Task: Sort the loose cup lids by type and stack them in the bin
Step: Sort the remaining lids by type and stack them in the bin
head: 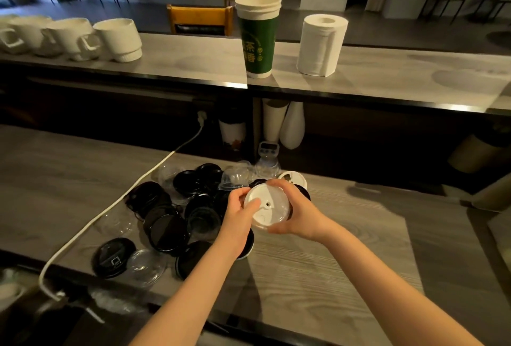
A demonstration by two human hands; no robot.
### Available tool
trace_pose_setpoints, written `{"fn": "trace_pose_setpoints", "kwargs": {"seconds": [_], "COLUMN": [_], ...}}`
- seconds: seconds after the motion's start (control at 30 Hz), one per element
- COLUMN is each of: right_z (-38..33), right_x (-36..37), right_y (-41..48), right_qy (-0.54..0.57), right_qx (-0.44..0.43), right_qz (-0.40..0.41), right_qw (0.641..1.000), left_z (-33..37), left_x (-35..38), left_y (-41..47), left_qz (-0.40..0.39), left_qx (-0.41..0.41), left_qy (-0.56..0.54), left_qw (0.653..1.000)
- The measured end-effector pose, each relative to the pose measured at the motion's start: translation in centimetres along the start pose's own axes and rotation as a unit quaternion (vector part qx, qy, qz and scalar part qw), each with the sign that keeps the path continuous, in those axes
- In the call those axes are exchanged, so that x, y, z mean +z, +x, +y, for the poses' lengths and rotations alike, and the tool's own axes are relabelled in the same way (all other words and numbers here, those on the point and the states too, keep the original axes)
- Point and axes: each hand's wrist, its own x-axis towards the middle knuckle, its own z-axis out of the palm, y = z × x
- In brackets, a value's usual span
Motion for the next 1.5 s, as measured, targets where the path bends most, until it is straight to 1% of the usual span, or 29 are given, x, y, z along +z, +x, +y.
{"fn": "trace_pose_setpoints", "kwargs": {"seconds": [0.03, 0.1, 0.13, 0.2, 0.27, 0.33, 0.4, 0.43, 0.47, 0.5, 0.53, 0.57, 0.6, 0.63, 0.67, 0.73, 0.8, 0.9, 0.97, 1.07, 1.17, 1.23, 1.3, 1.5], "right_z": [-0.1, -0.2, -0.2, 0.1, 0.5, 0.8, 0.7, 0.7, 0.8, 1.0, 1.2, 1.3, 1.6, 1.7, 2.0, 2.2, 2.2, 2.0, 1.8, 1.3, 0.5, 0.3, 0.5, 2.7], "right_x": [0.0, 0.2, 0.4, 0.8, 1.2, 1.7, 2.3, 2.4, 2.5, 2.4, 2.1, 1.8, 1.5, 1.3, 1.1, 0.8, 0.7, 0.4, 0.1, -0.5, -1.6, -2.8, -4.5, -12.0], "right_y": [0.0, 0.2, 0.2, 0.4, 0.9, 1.4, 1.9, 2.2, 2.5, 2.8, 3.0, 3.2, 3.3, 3.2, 3.2, 2.9, 2.7, 2.5, 2.3, 1.7, 0.6, -0.4, -2.0, -9.4], "right_qy": [0.006, 0.075, 0.126, 0.193, 0.193, 0.173, 0.155, 0.140, 0.126, 0.121, 0.127, 0.138, 0.148, 0.156, 0.165, 0.177, 0.178, 0.177, 0.192, 0.230, 0.264, 0.265, 0.263, 0.278], "right_qx": [0.001, 0.033, 0.066, 0.136, 0.162, 0.162, 0.154, 0.150, 0.148, 0.152, 0.160, 0.169, 0.179, 0.188, 0.195, 0.199, 0.198, 0.192, 0.185, 0.172, 0.147, 0.137, 0.132, 0.121], "right_qz": [-0.011, -0.039, -0.039, -0.004, 0.016, 0.015, 0.035, 0.063, 0.099, 0.136, 0.165, 0.183, 0.189, 0.186, 0.181, 0.175, 0.171, 0.168, 0.168, 0.166, 0.170, 0.181, 0.202, 0.288], "right_qw": [1.000, 0.996, 0.989, 0.972, 0.968, 0.971, 0.975, 0.977, 0.976, 0.972, 0.965, 0.959, 0.954, 0.952, 0.950, 0.948, 0.949, 0.951, 0.949, 0.943, 0.938, 0.937, 0.934, 0.908], "left_z": [-0.1, -0.1, -0.1, -0.3, -0.6, -0.9, -0.7, -0.6, -0.5, -0.3, -0.2, -0.1, -0.2, -0.4, -0.8, -2.0, -2.6, -2.3, -1.6, -0.2, 1.6, 2.6, 3.5, 4.0], "left_x": [-0.2, -0.6, -0.8, -1.3, -1.6, -2.2, -3.1, -3.7, -4.6, -5.7, -6.9, -8.1, -9.1, -9.9, -10.4, -10.8, -10.9, -10.6, -10.0, -8.7, -6.2, -3.8, -0.9, 9.7], "left_y": [-0.1, -0.4, -0.3, -0.2, -0.3, -0.2, 0.2, 0.4, 0.8, 1.2, 1.6, 1.8, 2.0, 2.1, 2.1, 2.2, 2.2, 2.1, 1.7, 0.9, 0.0, -0.3, -0.5, -1.2], "left_qz": [-0.004, -0.010, -0.012, -0.014, -0.015, -0.010, -0.007, 0.006, 0.035, 0.072, 0.107, 0.130, 0.136, 0.128, 0.111, 0.076, 0.065, 0.079, 0.098, 0.126, 0.132, 0.113, 0.085, -0.001], "left_qx": [0.010, 0.027, 0.031, 0.031, 0.026, 0.021, 0.033, 0.050, 0.074, 0.095, 0.100, 0.087, 0.064, 0.036, 0.013, -0.003, 0.012, 0.038, 0.053, 0.089, 0.132, 0.155, 0.174, 0.188], "left_qy": [0.006, 0.017, 0.020, 0.019, 0.018, 0.040, 0.113, 0.179, 0.259, 0.344, 0.428, 0.506, 0.573, 0.624, 0.659, 0.692, 0.706, 0.710, 0.699, 0.666, 0.612, 0.573, 0.543, 0.511], "left_qw": [1.000, 0.999, 0.999, 0.999, 0.999, 0.999, 0.993, 0.983, 0.962, 0.931, 0.892, 0.848, 0.805, 0.770, 0.744, 0.718, 0.705, 0.699, 0.706, 0.730, 0.769, 0.797, 0.817, 0.839]}}
